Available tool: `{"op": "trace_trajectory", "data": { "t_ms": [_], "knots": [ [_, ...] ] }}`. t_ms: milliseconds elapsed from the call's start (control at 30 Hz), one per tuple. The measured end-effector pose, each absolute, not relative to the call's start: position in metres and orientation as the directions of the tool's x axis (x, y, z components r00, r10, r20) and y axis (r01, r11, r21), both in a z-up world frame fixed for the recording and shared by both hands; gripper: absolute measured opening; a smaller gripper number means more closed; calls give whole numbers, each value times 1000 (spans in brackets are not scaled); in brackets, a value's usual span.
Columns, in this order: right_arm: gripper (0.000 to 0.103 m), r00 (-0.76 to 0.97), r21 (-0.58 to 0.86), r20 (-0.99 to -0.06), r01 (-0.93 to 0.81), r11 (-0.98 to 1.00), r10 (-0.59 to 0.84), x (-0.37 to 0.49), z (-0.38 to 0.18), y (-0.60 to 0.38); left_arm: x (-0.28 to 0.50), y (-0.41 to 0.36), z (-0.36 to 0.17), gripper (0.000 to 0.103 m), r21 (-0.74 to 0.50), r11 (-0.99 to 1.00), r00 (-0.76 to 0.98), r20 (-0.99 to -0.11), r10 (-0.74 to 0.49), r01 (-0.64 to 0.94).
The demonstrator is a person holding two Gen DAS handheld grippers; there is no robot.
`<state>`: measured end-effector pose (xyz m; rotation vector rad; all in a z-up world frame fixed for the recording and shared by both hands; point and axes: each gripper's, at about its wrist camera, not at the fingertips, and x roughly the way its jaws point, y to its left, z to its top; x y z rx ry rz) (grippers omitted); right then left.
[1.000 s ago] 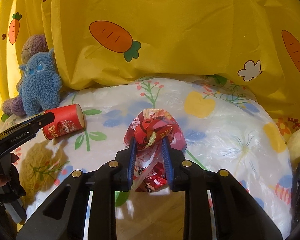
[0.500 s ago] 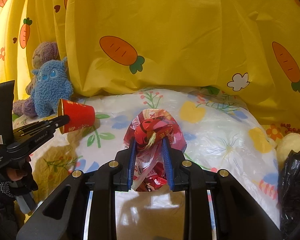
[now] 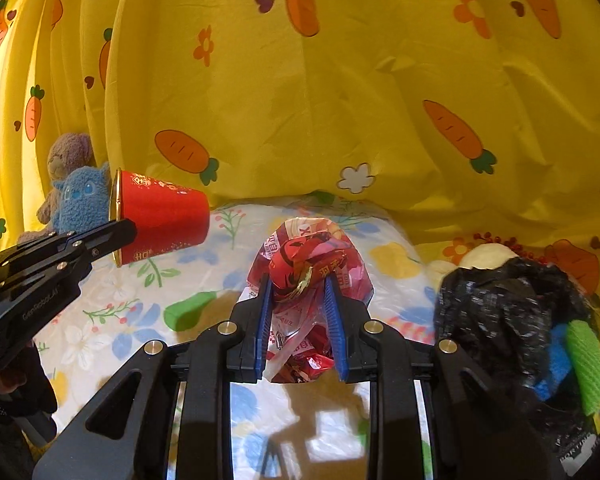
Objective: Collect trash
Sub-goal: 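Carry the red paper cup and red wrapper over the black trash bag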
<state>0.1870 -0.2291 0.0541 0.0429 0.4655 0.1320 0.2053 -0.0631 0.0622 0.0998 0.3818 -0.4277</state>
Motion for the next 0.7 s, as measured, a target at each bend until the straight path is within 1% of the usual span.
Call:
{"op": "trace_trajectory", "data": {
  "t_ms": [200, 367, 433, 533, 700],
  "knots": [
    [26, 905, 68, -426, 13, 998, 17, 147, 59, -290, 174, -145, 60, 2, -2, 824, 762, -377, -526, 567],
    [26, 909, 64, -402, 143, 988, -105, 116, 61, -344, 161, -204, 52, 2, -22, 759, 692, -394, -605, 651],
    [26, 904, 65, -396, 205, 977, -163, 106, 58, -366, 159, -225, 47, 2, -26, 737, 666, -407, -625, 676],
    [26, 882, 72, -414, 277, 958, -223, 99, 51, -396, 160, -254, 38, 2, -22, 715, 637, -436, -636, 699],
    [26, 849, 82, -459, 333, 939, -261, 102, 36, -429, 172, -290, 25, 2, -29, 687, 592, -481, -647, 726]
  ]
}}
